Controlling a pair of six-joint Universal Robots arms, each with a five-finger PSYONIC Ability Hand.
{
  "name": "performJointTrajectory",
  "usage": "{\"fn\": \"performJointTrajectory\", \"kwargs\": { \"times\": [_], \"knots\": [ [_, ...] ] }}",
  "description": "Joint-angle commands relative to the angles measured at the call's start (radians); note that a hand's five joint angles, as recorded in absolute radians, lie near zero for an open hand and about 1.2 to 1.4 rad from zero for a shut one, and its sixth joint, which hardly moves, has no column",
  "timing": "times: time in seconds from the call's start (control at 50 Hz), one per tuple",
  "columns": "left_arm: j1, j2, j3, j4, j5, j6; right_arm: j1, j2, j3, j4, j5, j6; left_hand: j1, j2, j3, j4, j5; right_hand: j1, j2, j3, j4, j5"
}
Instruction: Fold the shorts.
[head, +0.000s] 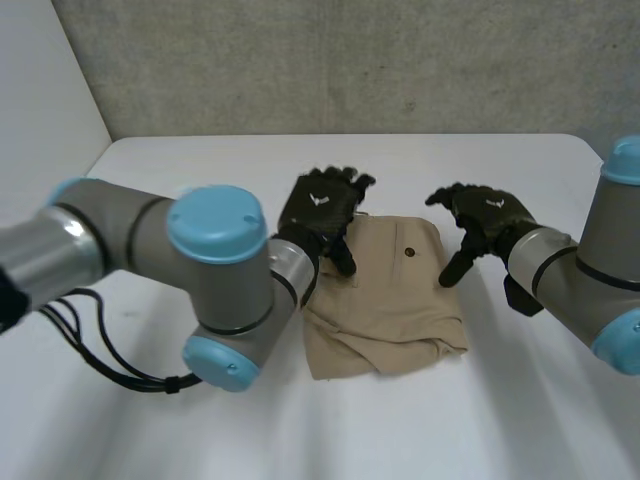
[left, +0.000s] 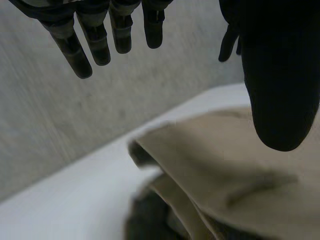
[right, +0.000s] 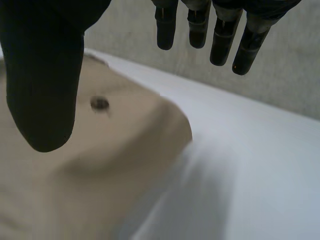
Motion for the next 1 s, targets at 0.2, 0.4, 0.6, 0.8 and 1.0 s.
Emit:
{"fn": "performJointTrajectory", "kwargs": {
  "times": [0.2, 0.4, 0.6, 0.8, 1.0],
  "knots": [
    [0.008, -0.043, -0.082, -0.222, -0.124, 0.011, 0.012, 0.124, -0.026, 0.021, -0.054, -0.183, 0.06, 0.053, 0.042, 0.049, 0.031, -0.028, -0.042, -0.04, -0.057, -0.07],
    [0.005, -0.007, -0.179, -0.231, -0.145, 0.011, 0.012, 0.138, 0.001, 0.021, -0.054, -0.298, 0.057, 0.051, 0.039, 0.047, 0.028, -0.028, -0.042, -0.04, -0.057, -0.07],
    [0.006, 0.003, -0.174, -0.225, -0.161, 0.011, 0.014, 0.158, 0.003, 0.021, -0.053, -0.379, 0.057, 0.051, 0.039, 0.047, 0.028, -0.028, -0.042, -0.04, -0.057, -0.07],
    [0.011, 0.18, -0.165, -0.221, -0.173, 0.008, 0.023, -0.027, 0.001, -0.016, -0.037, -0.297, 0.048, 0.042, 0.03, 0.038, 0.019, -0.028, -0.042, -0.04, -0.057, -0.07],
    [0.176, 0.551, -0.185, -0.251, -0.17, -0.001, 0.008, -0.366, -0.045, -0.054, 0.137, -0.048, 0.036, 0.03, 0.018, 0.026, 0.007, -0.028, -0.042, -0.04, -0.057, -0.07]
  ]
}}
